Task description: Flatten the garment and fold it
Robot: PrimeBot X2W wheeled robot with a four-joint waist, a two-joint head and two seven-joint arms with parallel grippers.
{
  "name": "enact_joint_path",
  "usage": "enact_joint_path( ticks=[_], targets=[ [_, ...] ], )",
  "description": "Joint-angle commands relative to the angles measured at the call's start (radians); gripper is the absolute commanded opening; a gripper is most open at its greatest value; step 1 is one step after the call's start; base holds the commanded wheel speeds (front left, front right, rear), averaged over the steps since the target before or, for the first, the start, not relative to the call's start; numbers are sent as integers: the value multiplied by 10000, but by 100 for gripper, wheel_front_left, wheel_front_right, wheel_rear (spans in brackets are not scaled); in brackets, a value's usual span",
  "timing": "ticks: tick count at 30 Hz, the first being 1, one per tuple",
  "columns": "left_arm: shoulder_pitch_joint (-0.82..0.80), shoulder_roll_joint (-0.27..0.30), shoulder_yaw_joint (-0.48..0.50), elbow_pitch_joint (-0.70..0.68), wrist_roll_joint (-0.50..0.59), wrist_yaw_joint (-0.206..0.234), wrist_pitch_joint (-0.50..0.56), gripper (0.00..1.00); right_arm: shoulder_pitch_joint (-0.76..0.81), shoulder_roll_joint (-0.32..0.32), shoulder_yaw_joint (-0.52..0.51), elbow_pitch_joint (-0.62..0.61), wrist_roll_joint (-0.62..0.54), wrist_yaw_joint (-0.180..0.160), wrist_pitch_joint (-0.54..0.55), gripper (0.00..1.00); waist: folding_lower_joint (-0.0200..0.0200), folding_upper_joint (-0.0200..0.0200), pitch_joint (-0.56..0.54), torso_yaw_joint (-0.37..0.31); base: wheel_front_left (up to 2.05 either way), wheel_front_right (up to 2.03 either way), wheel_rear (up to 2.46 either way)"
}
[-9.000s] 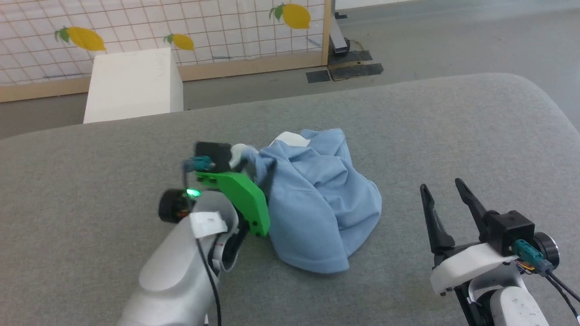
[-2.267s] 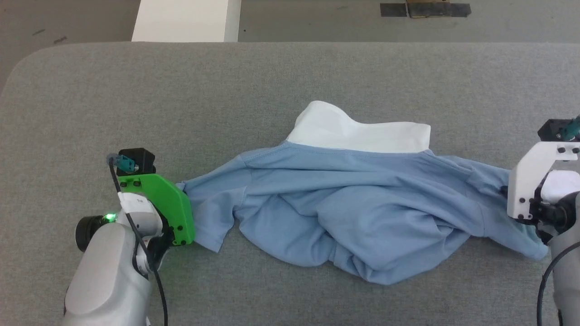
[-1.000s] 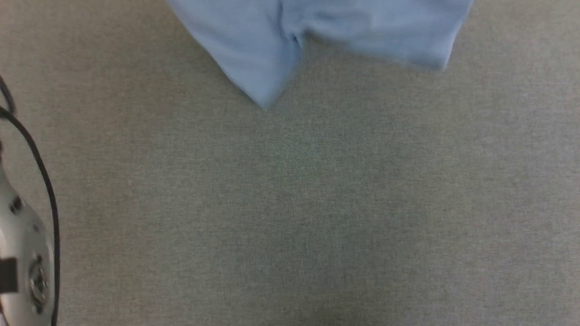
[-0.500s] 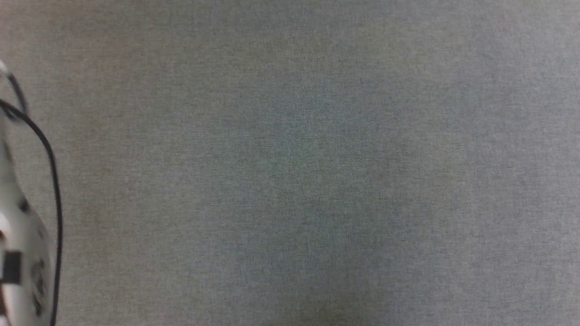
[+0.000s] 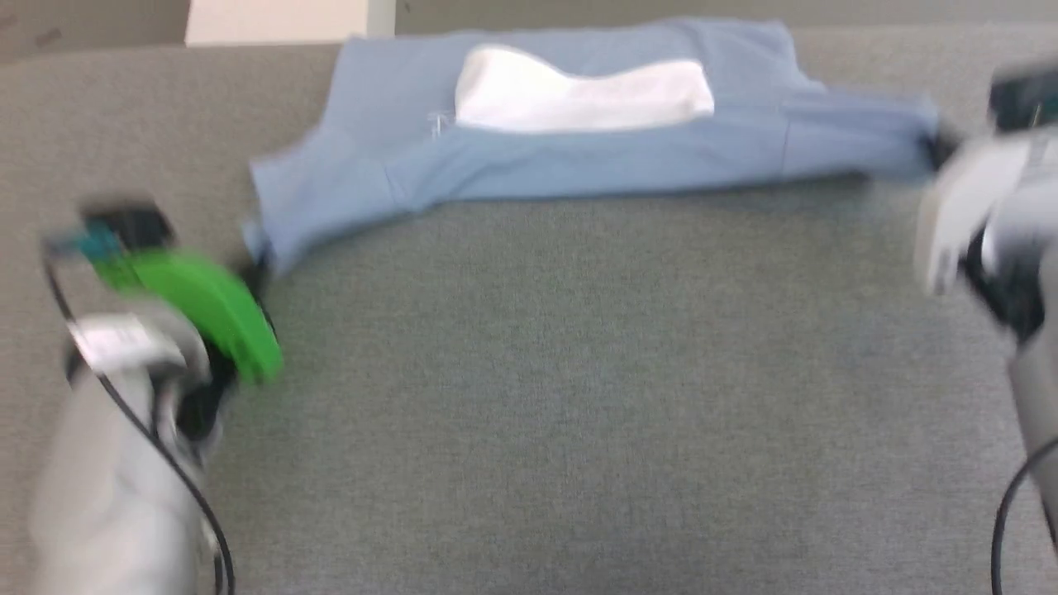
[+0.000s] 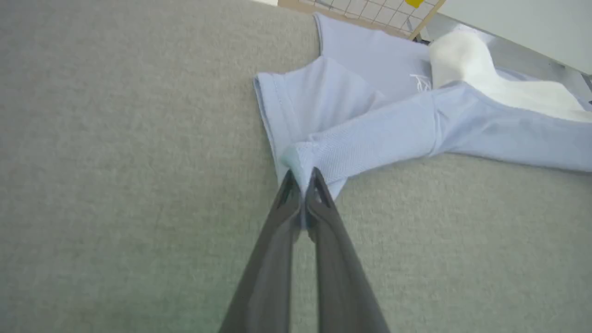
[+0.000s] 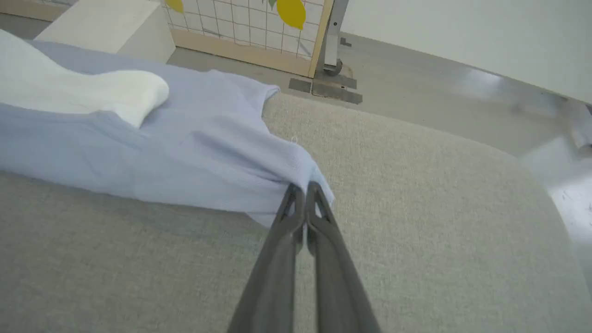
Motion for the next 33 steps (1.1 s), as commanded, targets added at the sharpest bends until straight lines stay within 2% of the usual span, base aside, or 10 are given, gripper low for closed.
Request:
enact_joint_path(
  ticks=[1,5,8,13,17,21,24,29,33],
  targets=[
    [779,6,-49,-284,-156,18,404,0,706,-145,-4,-416,261,-13,437,0,0,0,-1044,36,0,0,0],
    [2936,-83,-47,-1571,-627,366,1372,0,2917,-214,-613,-2162,833,-13,1656,0,0,0,-1611,-38,0,0,0],
    [4465,-210,30,-2635,-894,826,1872,0,4554,144,-1429,-3579,890,-13,2508,0,0,0,-1961,-66,0,0,0],
    [6549,-342,192,-4001,-1025,1650,2351,0,6863,1250,-2662,-5634,594,-13,3791,0,0,0,-2400,-54,0,0,0],
    [7729,-545,413,-4661,-1219,2114,2441,0,8288,2154,-3487,-6548,286,-13,4450,0,0,0,-2678,1,0,0,0],
    [8492,-660,493,-4986,-1172,2438,2394,0,9299,2628,-4082,-6765,272,-13,4708,0,0,0,-2856,80,0,0,0],
    [8877,-763,493,-5114,-1117,2668,2387,0,9875,2725,-4350,-6611,335,-13,4713,0,0,0,-2909,137,0,0,0],
    [9330,-777,488,-5168,-781,3047,2247,0,10433,2737,-4388,-5552,1033,-13,4295,0,0,0,-2934,153,0,0,0],
    [9315,-992,496,-5308,-842,2976,1863,0,10367,2739,-4144,-4702,1223,-13,3701,0,0,0,-2912,153,0,0,0]
  ],
)
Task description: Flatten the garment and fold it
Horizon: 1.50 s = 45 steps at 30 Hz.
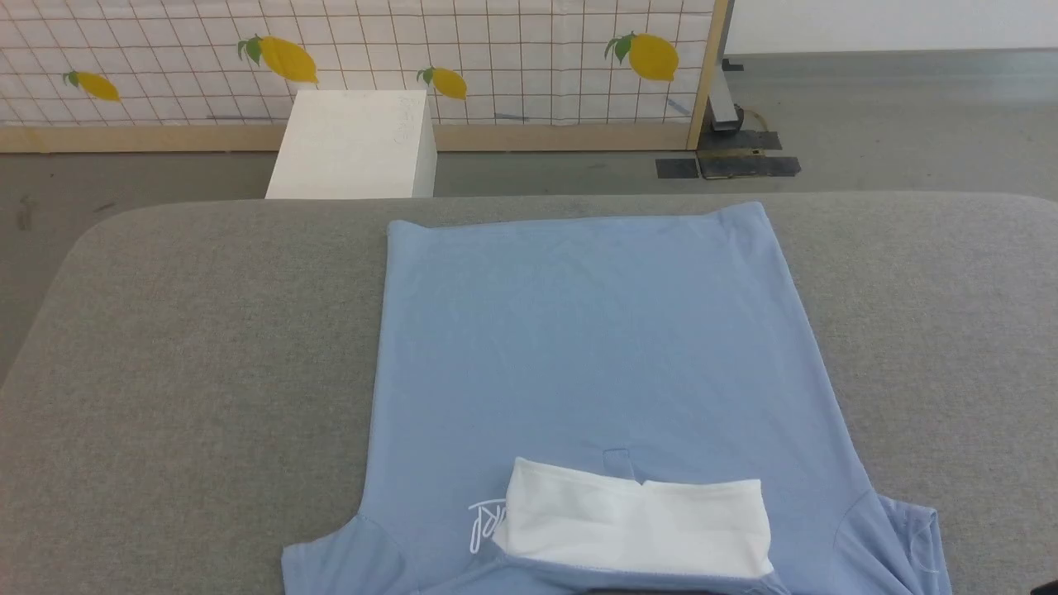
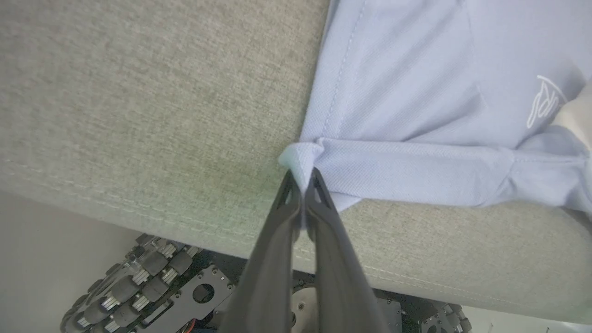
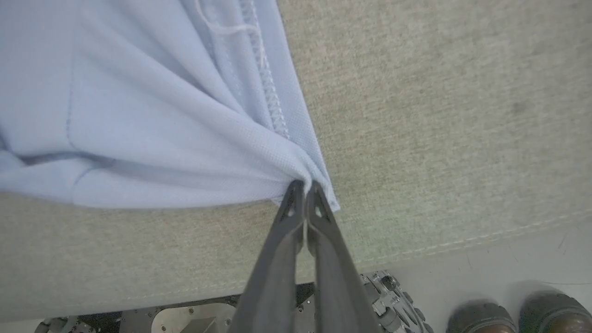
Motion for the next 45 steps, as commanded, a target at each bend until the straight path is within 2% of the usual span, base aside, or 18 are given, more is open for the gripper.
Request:
enact_joint_path(
  ticks=[1,3,4,5,6,7,13,17,22,28,34,40,45],
  targets=[
    [53,-97,31,-44,-10,-48,-137,0,-22,22,111,370,136,-13,-110,0,2,0,25,-4,0,0,0],
    [-47,-153,5,-79,-13,-123,-297,0,-192,22,194,614,121,-13,-442,0,2,0,38,4,0,0,0],
    [-101,-168,-10,-88,-2,-159,-370,0,-277,22,234,710,101,-13,-584,29,2,0,43,13,0,0,0],
    [-138,-180,-19,-96,-13,-195,-416,0,-329,22,271,751,98,-13,-666,43,2,0,50,22,0,0,0],
    [-181,-191,-23,-112,-18,-231,-477,0,-391,22,312,725,58,-13,-793,94,2,0,65,35,0,0,0],
    [-220,-176,-38,-124,9,-267,-533,0,-452,23,344,630,-2,-13,-931,100,2,0,92,56,0,0,0],
    [-398,-103,-145,-240,88,-418,-653,0,-824,23,450,-546,-143,-13,-1649,100,2,0,219,219,0,0,0],
    [-602,-132,-241,-364,143,-519,-824,0,-1492,23,571,-1544,-256,-13,-2629,100,2,0,346,408,0,0,0],
    [-930,-120,-393,-422,169,-663,-863,0,-3036,23,491,-1561,-630,-13,-4042,100,2,0,689,695,0,0,0],
    [-1609,-143,-635,-448,227,-921,-1000,0,-5465,-126,487,-284,-1473,-13,-5173,100,2,0,1366,1298,0,0,0],
    [-2269,-260,-925,-436,233,-1253,-1210,0,-8118,-882,165,1782,-1751,-13,-5166,100,2,0,2399,2061,0,0,0],
    [-2956,-506,-1239,-239,233,-1556,-1504,0,-10473,-1786,-379,4032,-2432,-13,-4237,100,2,0,3600,2860,0,0,0],
    [-3357,-744,-1496,24,219,-1793,-1786,0,-11788,-2235,-854,5191,-3132,-13,-2669,100,2,0,4379,3409,0,0,0]
  ],
)
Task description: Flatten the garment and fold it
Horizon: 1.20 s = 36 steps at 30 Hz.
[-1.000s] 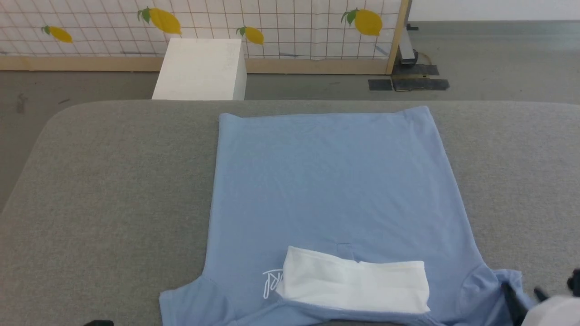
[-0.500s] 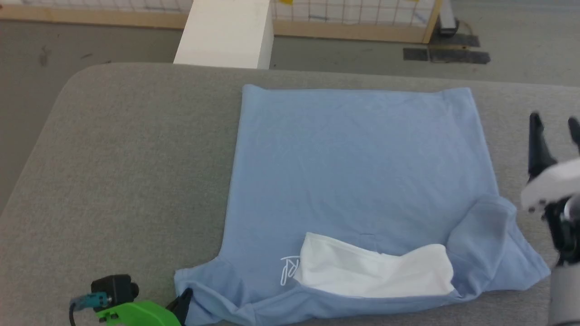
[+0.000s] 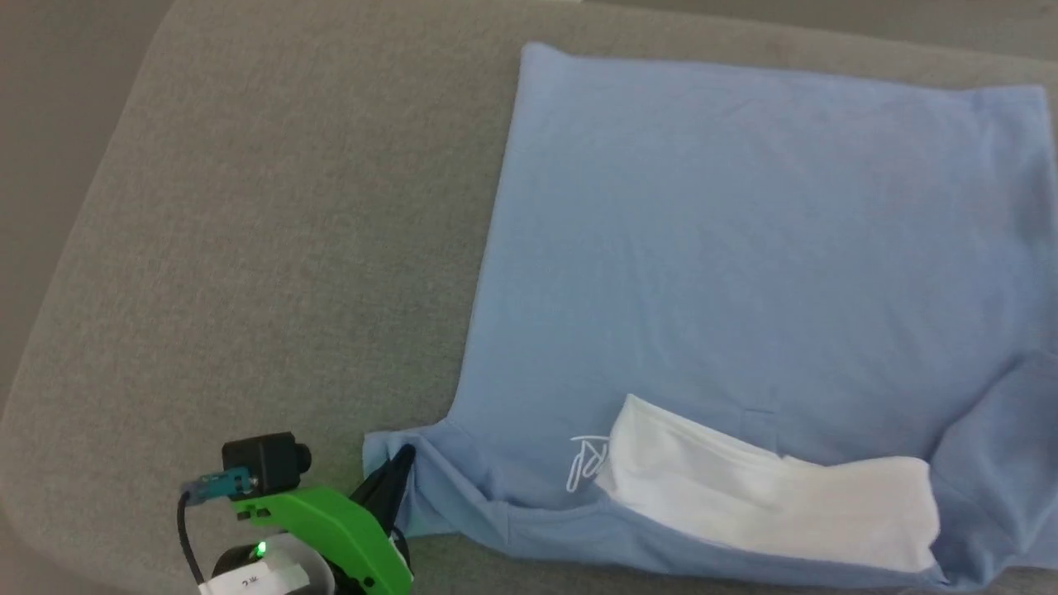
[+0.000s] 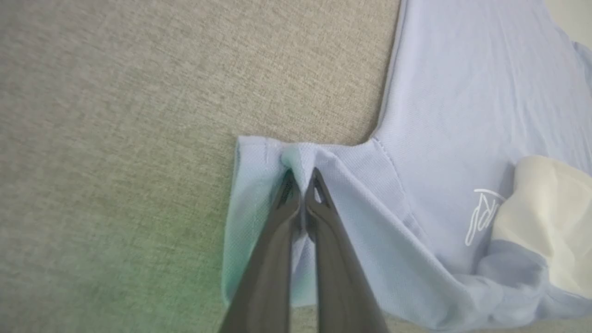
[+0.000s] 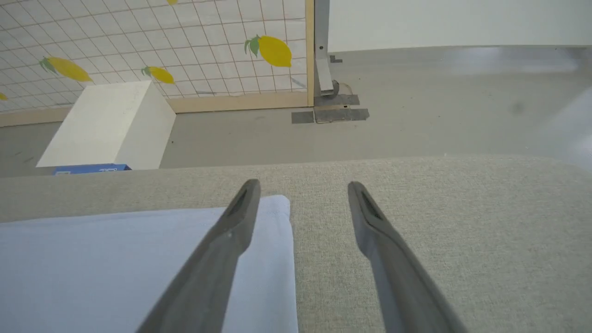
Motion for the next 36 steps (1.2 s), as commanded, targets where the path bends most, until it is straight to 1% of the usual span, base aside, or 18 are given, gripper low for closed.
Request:
enact_joint_path(
  ticks=[1,5,11,12,13,14,15,17,18,20,21,26,29,31,33,36],
  targets=[
    [-234,-74,-49,73,-14,-91,-81,0,-268,-64,-154,170,-224,-11,430,100,-1,0,1171,1042,0,0,0],
    [-436,-172,-171,257,-10,-230,-291,0,-905,-35,-661,348,-999,-11,2137,100,-1,0,1566,1263,0,0,0],
    [-575,-284,-257,359,-71,-325,-511,0,-1227,228,-1156,-410,-1886,-11,4062,100,-1,0,1975,1394,0,0,0],
    [-593,-293,-270,373,-72,-326,-526,0,-1246,271,-1219,-506,-2023,-11,4384,95,-1,0,2011,1404,0,0,0],
    [-613,-303,-280,392,-74,-325,-544,0,-1253,315,-1286,-636,-2179,-11,4762,54,-1,0,2040,1408,0,0,0],
    [-626,-309,-284,411,-76,-321,-557,0,-1230,341,-1312,-757,-2284,-11,5044,42,-1,0,2048,1407,0,0,0],
    [-641,-315,-290,436,-76,-314,-571,0,-1185,348,-1313,-922,-2392,-11,5323,20,-1,0,2048,1405,0,0,0],
    [-649,-322,-297,486,-75,-294,-590,0,-995,303,-1191,-1299,-2448,-11,5576,0,-1,0,1984,1378,0,0,0],
    [-642,-322,-297,510,-72,-281,-595,0,-869,284,-1109,-1486,-2389,-11,5556,0,-1,0,1927,1360,0,0,0],
    [-608,-302,-292,557,-43,-242,-615,0,-516,209,-836,-1944,-2129,-11,5063,0,-1,0,1756,1302,0,0,0],
    [-584,-294,-286,571,-38,-233,-634,0,-290,153,-730,-2199,-1930,-11,4578,0,-1,0,1653,1262,0,0,0],
    [-469,-226,-241,669,-60,-187,-639,0,1244,248,-403,-3219,-1012,-11,1400,0,-1,0,805,902,0,0,0],
    [-237,-91,-119,681,-51,-58,-596,0,2386,734,-634,-3625,-485,-11,-446,0,-1,0,138,488,0,0,0],
    [-62,19,-37,649,-17,52,-549,0,3134,1102,-794,-3849,-337,-11,-1404,0,-1,0,-315,195,0,0,0],
    [126,112,64,545,-15,167,-504,0,3838,1448,-973,-4143,-247,-11,-2194,0,-1,0,-715,-92,0,0,0],
    [445,278,193,357,-24,310,-378,0,4769,1774,-1213,-4474,-253,-11,-2929,0,-1,0,-1266,-535,0,0,0]
  ],
)
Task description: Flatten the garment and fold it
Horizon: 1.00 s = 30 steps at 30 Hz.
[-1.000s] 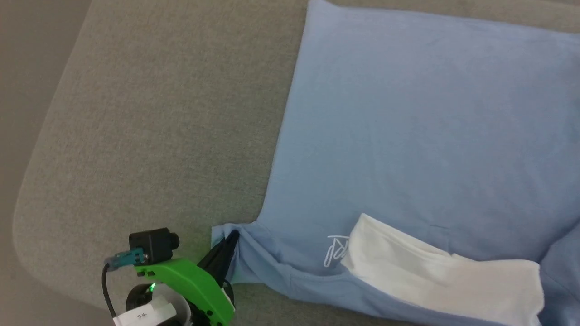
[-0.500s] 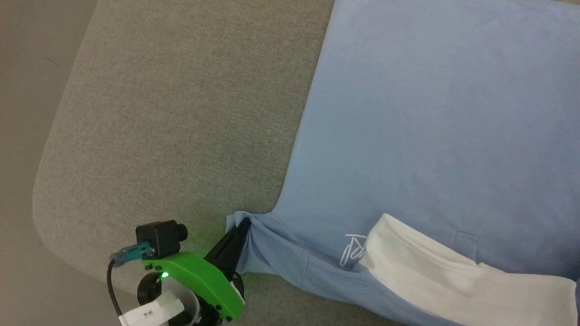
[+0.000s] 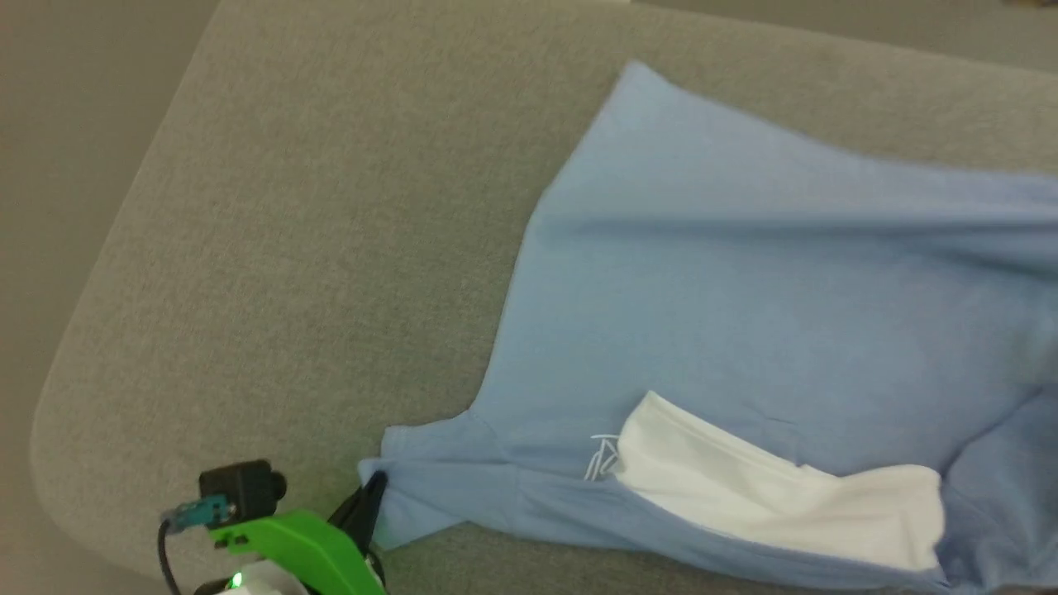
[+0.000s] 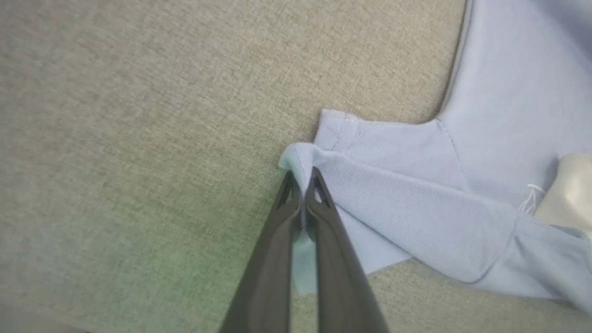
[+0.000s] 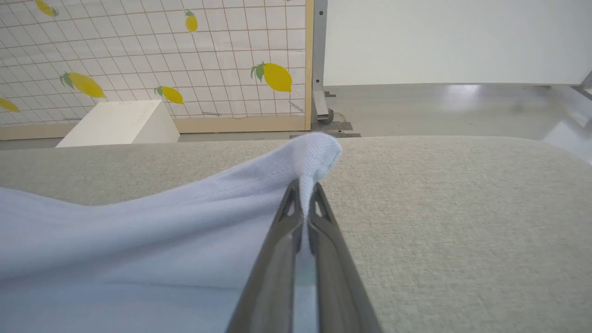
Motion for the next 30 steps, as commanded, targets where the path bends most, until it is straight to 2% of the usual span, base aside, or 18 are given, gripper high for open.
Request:
enact_joint_path(
  ticks=[1,4,7,13,20,21,22,23,26,30],
  targets=[
    [250,145,79,-35,40,131,87,0,504,57,-263,-221,-24,-13,-226,0,0,0,-1402,-1269,0,0,0],
    [543,270,194,-249,39,278,184,0,1563,264,-830,-560,-48,-13,-183,0,0,0,-1808,-1590,0,0,0],
    [819,348,308,-489,4,411,253,0,2498,379,-1312,-861,158,-13,372,0,0,0,-2070,-1898,0,0,0],
    [1189,487,399,-825,-21,572,413,0,3844,414,-1522,-571,1115,-13,2429,0,0,0,-2269,-2364,0,0,0],
    [1256,547,300,-994,-29,611,578,0,4673,417,-1039,119,1669,-13,4974,0,0,0,-2306,-2662,0,0,0],
    [1248,549,289,-1002,-25,617,587,0,4709,417,-993,113,1702,-13,5134,18,0,0,-2310,-2678,0,0,0],
    [1236,552,272,-1008,-25,614,597,0,4745,417,-924,50,1706,-13,5236,76,0,0,-2318,-2689,0,0,0],
    [1229,554,261,-1008,-30,611,605,0,4764,417,-894,-14,1736,-13,5262,100,0,0,-2328,-2697,0,0,0],
    [1210,559,218,-994,-48,600,639,0,4730,418,-802,-530,1698,-13,4623,100,0,0,-2351,-2693,0,0,0],
    [1180,528,158,-963,-103,579,665,0,4469,418,-368,-1223,1405,-13,2673,100,0,0,-2359,-2651,0,0,0]
  ],
)
